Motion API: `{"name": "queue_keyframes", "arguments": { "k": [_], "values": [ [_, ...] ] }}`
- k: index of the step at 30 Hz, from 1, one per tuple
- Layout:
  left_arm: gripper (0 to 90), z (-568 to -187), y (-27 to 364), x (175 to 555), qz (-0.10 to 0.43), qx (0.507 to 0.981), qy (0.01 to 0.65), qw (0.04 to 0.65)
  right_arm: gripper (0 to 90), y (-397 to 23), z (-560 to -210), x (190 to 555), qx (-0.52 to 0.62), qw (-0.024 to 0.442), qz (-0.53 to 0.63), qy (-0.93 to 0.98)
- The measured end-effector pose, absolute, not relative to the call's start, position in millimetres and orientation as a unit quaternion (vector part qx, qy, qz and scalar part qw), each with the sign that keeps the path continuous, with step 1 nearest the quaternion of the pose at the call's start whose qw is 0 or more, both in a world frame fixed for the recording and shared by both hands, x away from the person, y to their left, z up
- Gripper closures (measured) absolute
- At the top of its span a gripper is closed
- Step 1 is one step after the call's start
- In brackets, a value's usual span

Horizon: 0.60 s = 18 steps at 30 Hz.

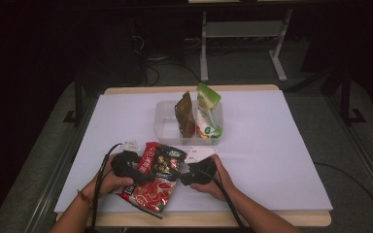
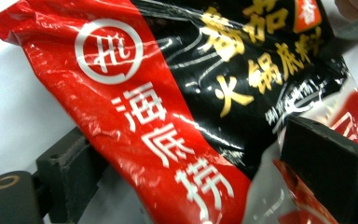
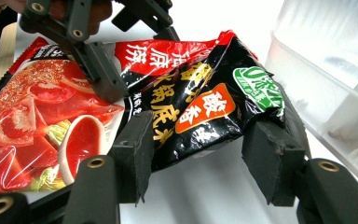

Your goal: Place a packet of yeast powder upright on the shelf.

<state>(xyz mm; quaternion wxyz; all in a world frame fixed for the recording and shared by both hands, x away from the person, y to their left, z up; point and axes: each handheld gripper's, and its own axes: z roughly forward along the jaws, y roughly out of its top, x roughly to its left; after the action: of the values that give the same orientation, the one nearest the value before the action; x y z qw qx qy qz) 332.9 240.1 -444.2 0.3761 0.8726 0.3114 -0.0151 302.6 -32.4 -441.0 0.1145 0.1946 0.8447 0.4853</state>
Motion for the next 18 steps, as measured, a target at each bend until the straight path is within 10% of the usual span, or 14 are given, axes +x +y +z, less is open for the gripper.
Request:
{"name": "queue_keyframes", "arguments": {
  "k": [18],
  "values": [
    [14.3,-431.7,236.6,343.1,-0.028,0.857,0.302,0.416,49.3,-37.4,-427.8,289.7,0.148,0.165,0.508,0.832]
  ]
}}
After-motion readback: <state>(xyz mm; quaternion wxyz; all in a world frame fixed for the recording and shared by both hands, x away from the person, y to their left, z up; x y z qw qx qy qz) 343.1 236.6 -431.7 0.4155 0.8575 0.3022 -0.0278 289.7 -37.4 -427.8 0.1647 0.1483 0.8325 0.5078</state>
